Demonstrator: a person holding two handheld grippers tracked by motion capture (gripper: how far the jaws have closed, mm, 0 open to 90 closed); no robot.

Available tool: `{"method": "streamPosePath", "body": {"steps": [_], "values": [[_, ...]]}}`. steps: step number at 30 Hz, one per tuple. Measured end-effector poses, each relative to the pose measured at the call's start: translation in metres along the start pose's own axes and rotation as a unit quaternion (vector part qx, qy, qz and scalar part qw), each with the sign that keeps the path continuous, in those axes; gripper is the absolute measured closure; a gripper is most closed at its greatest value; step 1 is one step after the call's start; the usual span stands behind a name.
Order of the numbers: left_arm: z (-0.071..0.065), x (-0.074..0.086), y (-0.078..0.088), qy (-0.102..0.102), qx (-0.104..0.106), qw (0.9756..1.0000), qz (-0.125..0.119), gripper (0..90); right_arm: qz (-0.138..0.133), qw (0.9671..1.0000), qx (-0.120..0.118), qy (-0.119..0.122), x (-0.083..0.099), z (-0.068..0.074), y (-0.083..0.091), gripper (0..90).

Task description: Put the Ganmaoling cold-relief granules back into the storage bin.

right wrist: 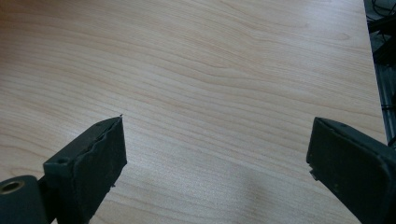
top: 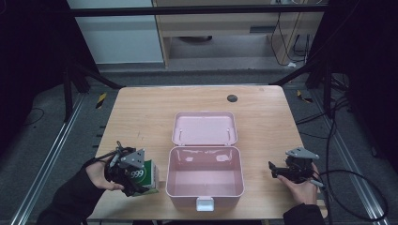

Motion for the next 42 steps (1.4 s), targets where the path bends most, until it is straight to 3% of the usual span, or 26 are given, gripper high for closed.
{"method": "streamPosePath", "body": {"steps": [19, 42], "values": [[-0.007, -0.04, 0.046, -0.017, -0.01, 0.9996, -0.019, 13.6, -0.002, 1.0, 0.001, 0.0, 0.0, -0.001, 0.0, 5.1], [-0.012, -0.084, 0.057, -0.037, 0.005, 0.9993, -0.009, 13.8, 0.0, 1.0, -0.001, 0.0, 0.0, -0.001, 0.001, 5.1]]}}
Point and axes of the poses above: each handheld gripper's, and its own axes: y roughly backward along the jaws, x roughly out of its underside, z roughly to its left, the point moved 6 cm from there along -y, roughly forward along the jaws, and after that the axes turned 4 degrees about x, right-handed, at the moved point
